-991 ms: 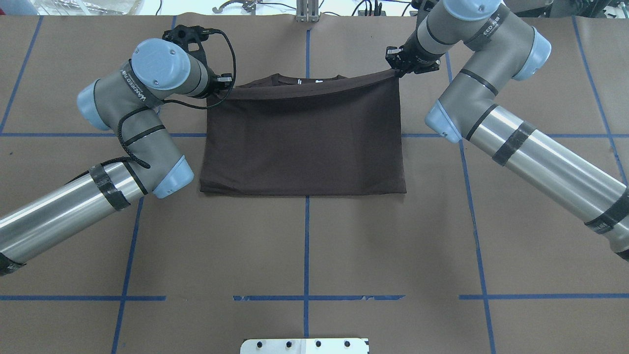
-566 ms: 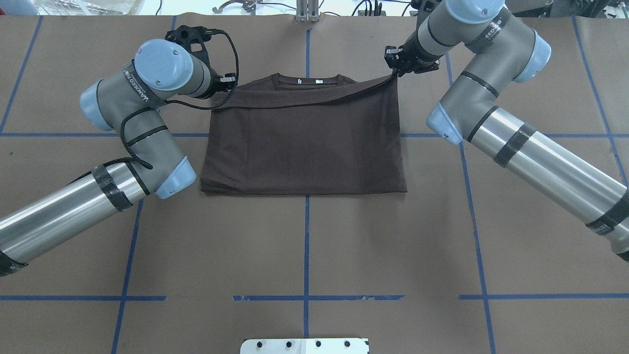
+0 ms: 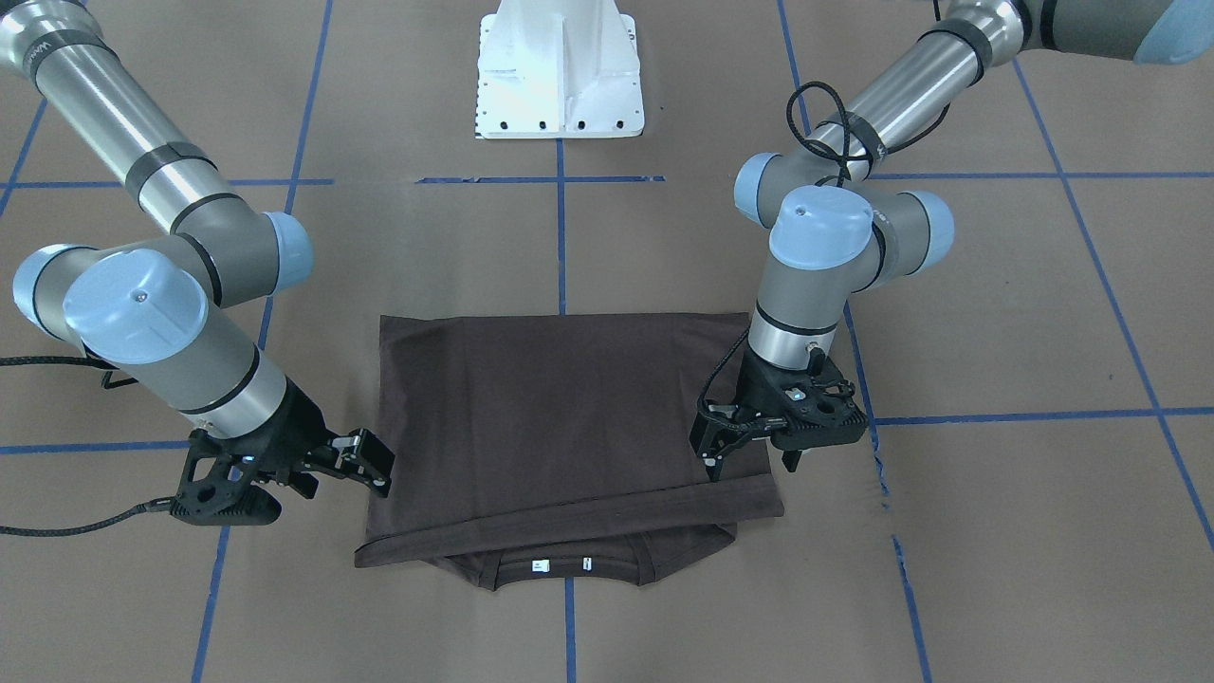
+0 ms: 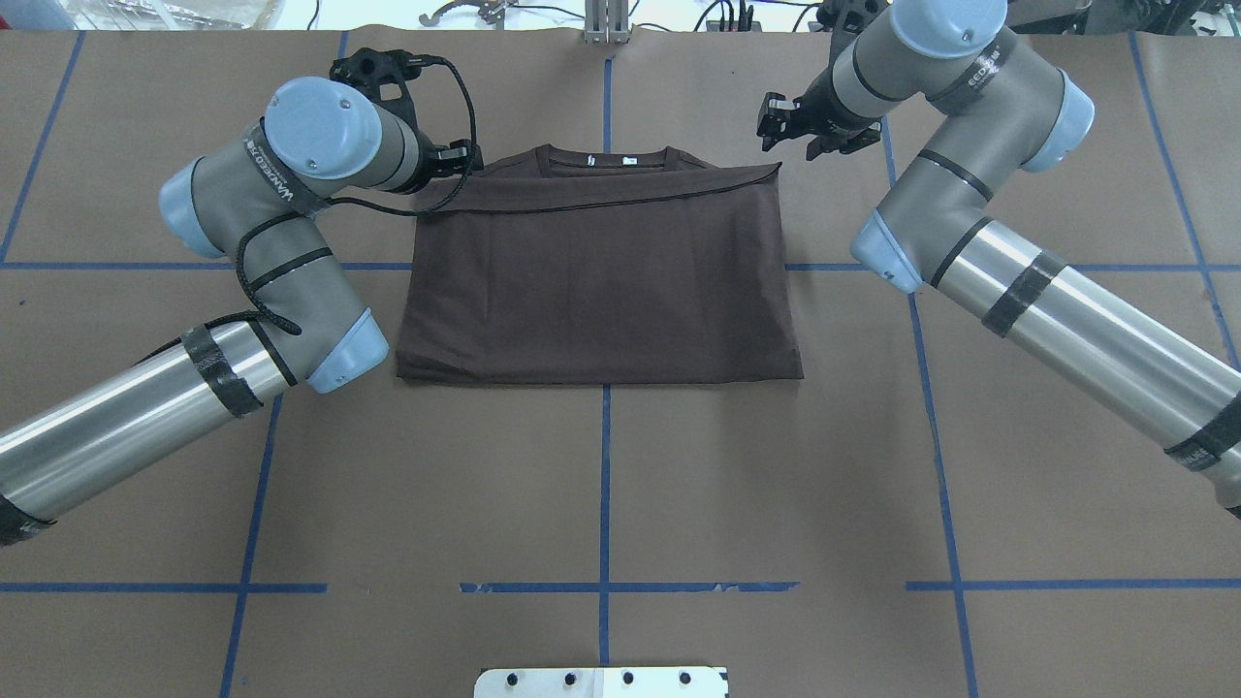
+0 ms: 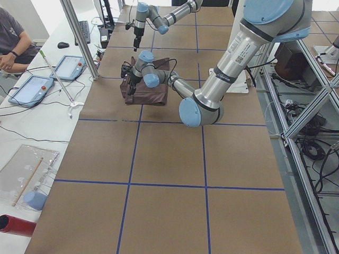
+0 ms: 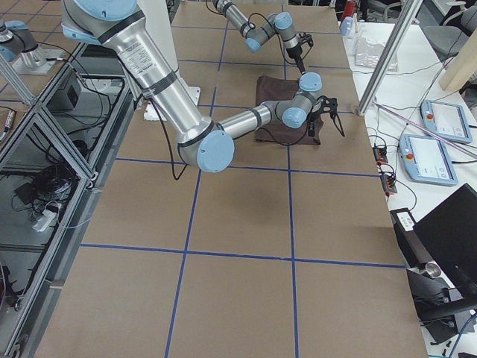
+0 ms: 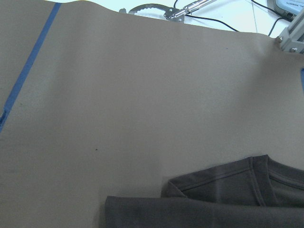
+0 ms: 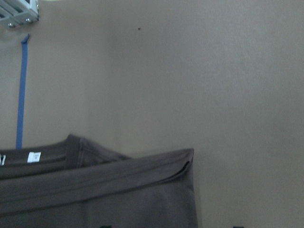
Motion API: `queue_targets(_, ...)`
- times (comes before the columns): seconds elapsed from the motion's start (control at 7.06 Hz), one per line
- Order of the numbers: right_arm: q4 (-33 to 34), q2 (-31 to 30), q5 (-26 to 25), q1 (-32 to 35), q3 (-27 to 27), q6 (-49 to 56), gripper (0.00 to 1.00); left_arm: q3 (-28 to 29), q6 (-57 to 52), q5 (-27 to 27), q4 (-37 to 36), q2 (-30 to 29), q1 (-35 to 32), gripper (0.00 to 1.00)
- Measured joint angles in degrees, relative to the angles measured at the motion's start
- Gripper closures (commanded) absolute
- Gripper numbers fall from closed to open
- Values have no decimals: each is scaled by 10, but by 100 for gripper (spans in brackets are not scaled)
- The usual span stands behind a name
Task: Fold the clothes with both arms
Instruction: 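Lower the hem onto the collar and open both grippers, then move the right gripper to the folded shirt's side edge and grasp it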
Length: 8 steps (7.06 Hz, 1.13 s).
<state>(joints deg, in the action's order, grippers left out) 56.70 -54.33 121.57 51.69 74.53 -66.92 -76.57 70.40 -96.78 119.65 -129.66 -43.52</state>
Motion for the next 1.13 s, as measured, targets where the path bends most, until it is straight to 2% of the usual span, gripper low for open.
queue_targets(0.14, 1, -46, 15, -10, 54, -27, 0, -11, 2, -12, -2, 2, 0, 0)
queue_targets(0.42, 2, -120, -5, -60, 135, -76, 1, -27, 3, -18, -4, 6, -1, 0)
queue_targets(0.71, 2, -144, -38, -113, 157, -86, 6, -37, 3, -19, -5, 10, -1, 0)
queue_targets(0.85, 2, -147, -43, -130, 160, -87, 24, -38, 2, -18, -5, 10, -1, 0)
queue_targets(0.99, 2, -148, -45, -141, 160, -87, 78, -39, 2, -18, -5, 11, -1, 0)
queue_targets(1.13, 2, -148, -44, -147, 161, -87, 100, -39, 2, -19, -5, 11, -1, 0)
